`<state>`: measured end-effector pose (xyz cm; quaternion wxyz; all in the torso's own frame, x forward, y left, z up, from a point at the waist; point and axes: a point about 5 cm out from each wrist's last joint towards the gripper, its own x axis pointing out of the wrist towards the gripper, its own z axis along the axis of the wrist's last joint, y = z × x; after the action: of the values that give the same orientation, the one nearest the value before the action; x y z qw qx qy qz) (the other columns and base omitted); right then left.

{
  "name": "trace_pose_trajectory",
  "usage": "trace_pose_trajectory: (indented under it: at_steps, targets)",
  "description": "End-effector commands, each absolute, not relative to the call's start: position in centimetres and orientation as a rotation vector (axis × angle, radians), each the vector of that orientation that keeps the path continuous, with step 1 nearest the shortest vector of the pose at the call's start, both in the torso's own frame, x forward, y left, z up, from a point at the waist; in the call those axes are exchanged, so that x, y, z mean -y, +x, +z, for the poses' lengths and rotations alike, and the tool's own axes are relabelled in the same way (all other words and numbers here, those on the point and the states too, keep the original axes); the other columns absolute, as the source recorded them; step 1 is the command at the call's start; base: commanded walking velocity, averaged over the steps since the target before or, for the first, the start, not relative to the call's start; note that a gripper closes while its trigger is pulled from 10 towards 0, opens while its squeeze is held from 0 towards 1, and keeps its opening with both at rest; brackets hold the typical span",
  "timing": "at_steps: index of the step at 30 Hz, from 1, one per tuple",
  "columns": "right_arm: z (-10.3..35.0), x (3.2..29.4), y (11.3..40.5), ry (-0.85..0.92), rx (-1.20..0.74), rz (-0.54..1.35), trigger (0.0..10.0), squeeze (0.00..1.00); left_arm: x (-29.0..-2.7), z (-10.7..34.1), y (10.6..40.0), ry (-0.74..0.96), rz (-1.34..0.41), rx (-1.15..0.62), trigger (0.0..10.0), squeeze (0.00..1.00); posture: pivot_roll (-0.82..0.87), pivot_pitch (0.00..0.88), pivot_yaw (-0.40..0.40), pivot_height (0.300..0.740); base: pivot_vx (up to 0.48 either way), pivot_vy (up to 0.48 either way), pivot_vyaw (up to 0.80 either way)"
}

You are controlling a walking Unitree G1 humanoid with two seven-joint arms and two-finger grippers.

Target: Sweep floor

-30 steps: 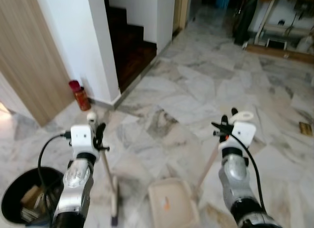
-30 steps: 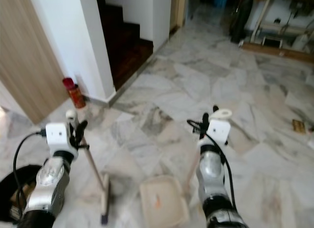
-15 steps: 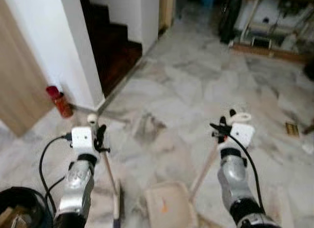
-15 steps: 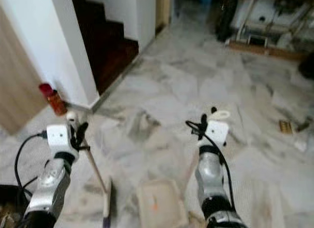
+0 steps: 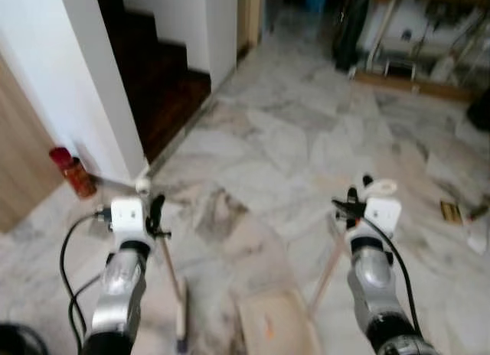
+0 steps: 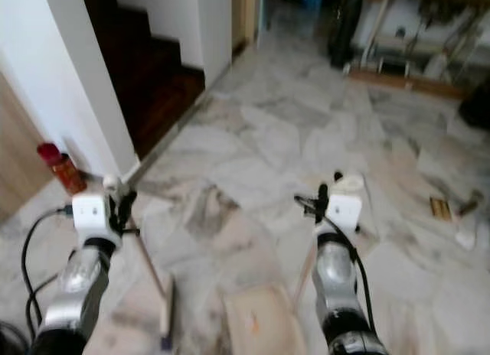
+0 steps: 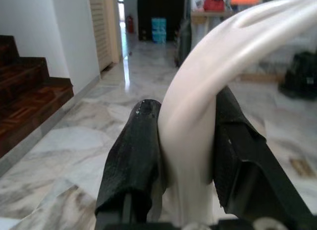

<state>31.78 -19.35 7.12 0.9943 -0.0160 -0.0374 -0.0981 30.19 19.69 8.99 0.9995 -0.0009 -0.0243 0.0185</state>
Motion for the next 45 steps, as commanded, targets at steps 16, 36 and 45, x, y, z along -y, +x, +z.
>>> trace_pose_trajectory:
  at_steps: [16,36,45]
  targets:
    - [8.14,17.38,32.43,0.007,0.128,-0.144,10.0,0.00,-20.48,10.12,30.26,0.017,0.045,0.104,10.0,0.00,0.03,0.000,-0.028,0.740,0.369,0.000,0.00]
    - [8.47,17.20,32.66,0.014,0.136,-0.140,10.0,0.00,-20.70,10.24,30.36,0.018,0.056,0.106,10.0,0.00,0.03,0.000,-0.031,0.740,0.381,0.000,0.00]
    - [8.48,17.13,32.74,0.012,0.134,-0.138,10.0,0.00,-20.75,10.31,30.38,0.014,0.059,0.108,10.0,0.00,0.03,0.000,-0.031,0.740,0.385,0.000,0.00]
